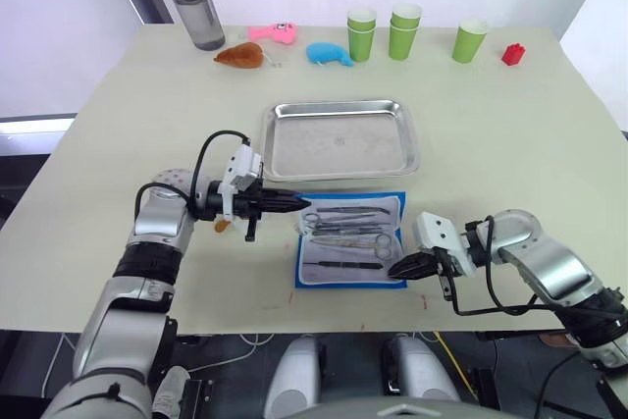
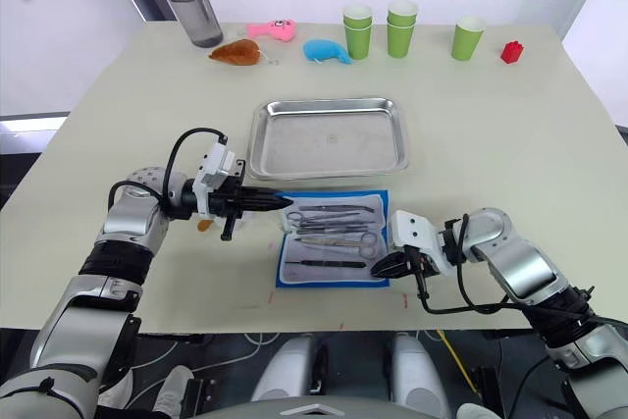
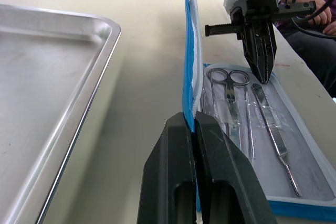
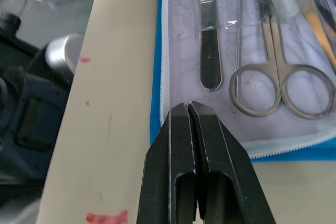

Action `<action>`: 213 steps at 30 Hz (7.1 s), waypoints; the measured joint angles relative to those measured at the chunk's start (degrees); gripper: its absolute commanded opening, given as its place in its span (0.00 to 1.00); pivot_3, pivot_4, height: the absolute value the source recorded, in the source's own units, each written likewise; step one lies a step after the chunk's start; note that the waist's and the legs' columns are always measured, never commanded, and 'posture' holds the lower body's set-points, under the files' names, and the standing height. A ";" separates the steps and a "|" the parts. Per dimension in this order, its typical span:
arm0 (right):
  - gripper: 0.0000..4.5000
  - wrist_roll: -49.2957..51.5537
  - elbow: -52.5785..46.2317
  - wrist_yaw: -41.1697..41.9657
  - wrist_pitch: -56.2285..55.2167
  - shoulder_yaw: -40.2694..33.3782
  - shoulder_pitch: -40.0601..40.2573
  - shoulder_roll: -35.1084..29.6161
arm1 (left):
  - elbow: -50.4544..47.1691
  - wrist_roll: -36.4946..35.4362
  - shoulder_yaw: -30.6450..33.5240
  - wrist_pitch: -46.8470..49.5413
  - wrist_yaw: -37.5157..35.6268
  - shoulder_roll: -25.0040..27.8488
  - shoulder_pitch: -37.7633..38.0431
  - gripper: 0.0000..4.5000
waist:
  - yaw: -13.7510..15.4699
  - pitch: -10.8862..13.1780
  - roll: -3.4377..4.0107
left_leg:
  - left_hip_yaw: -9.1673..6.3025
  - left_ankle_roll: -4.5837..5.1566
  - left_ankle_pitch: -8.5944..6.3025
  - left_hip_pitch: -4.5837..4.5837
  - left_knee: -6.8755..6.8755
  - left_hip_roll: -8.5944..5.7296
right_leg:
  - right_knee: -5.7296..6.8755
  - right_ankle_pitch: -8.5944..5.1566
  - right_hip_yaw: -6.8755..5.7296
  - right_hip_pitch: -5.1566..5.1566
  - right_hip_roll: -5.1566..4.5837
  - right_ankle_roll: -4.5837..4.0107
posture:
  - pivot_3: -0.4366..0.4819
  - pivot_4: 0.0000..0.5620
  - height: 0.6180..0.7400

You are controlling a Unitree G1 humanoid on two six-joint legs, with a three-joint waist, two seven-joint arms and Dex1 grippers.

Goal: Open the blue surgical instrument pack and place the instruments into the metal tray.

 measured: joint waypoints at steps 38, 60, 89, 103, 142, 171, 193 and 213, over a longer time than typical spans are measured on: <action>0.01 -4.27 1.46 -0.38 -3.54 1.01 -0.49 0.99 | 4.23 12.39 -1.41 29.02 18.12 -5.55 -6.67 0.00 | -0.47 -0.52 -0.06 | -0.02 0.00 0.02 1.18 -0.08 0.02 | 0.05 -0.01 0.18 1.00 0.15 0.00 | 0.48 0.27 0.95; 0.00 -5.33 2.99 -0.31 -5.81 1.35 -0.41 1.91 | -10.26 11.78 -0.99 34.91 27.82 -5.06 0.38 0.31 | -0.60 -0.64 -0.04 | 0.01 -0.05 0.06 2.09 -0.32 0.06 | -0.09 -0.05 0.31 1.76 0.21 0.00 | 0.48 0.27 0.95; 0.37 -5.02 1.78 -0.35 -5.14 0.98 0.59 2.78 | -11.77 1.61 5.69 41.21 28.80 -2.77 4.19 0.33 | -1.82 -0.52 -0.18 | -0.01 -0.07 0.04 1.98 -0.85 0.12 | -0.54 -0.05 0.34 1.65 0.24 -0.04 | 0.48 0.27 0.95; 0.54 -3.99 0.33 -0.42 -4.96 0.42 1.90 2.74 | -16.39 -2.86 7.96 39.11 24.17 0.87 8.04 0.33 | -1.96 -0.29 -0.46 | -0.01 -0.07 0.04 1.94 -1.20 0.15 | -0.88 -0.04 0.31 1.59 0.18 -0.06 | 0.48 0.27 0.95; 1.00 5.25 9.87 -1.01 -17.73 -12.10 -1.16 10.37 | -25.60 -7.75 9.00 10.95 0.04 11.41 10.63 0.98 | -0.40 0.16 -0.32 | -0.02 -0.15 0.10 -0.08 -0.44 0.00 | -0.26 -0.02 0.05 -0.18 -0.02 -0.02 | 0.48 0.27 0.95; 1.00 -4.50 33.31 -0.66 -28.11 -6.46 -8.56 17.44 | -25.91 -7.66 8.78 6.14 0.20 11.05 14.09 0.98 | -0.48 0.18 -0.26 | 0.04 -0.16 0.11 0.52 -0.30 0.03 | 0.03 0.01 0.19 0.21 0.08 -0.06 | 0.48 0.27 0.95; 1.00 -5.70 36.93 -1.91 -27.20 -5.96 -10.56 20.18 | -2.07 5.81 0.18 2.02 3.92 2.52 -4.03 0.70 | -1.17 0.05 -0.39 | 0.10 -0.21 0.16 1.21 -0.29 0.23 | 0.02 0.17 0.33 0.82 0.59 -0.33 | 0.48 0.27 0.95; 1.00 -5.95 39.01 -2.44 -28.56 -5.90 -11.38 21.71 | 17.73 15.05 -3.84 -9.42 2.13 -3.61 -11.59 0.52 | -2.07 0.03 -0.42 | 0.05 -0.21 0.16 1.22 -0.27 0.26 | 0.07 0.18 0.33 0.81 0.63 -0.34 | 0.48 0.27 0.95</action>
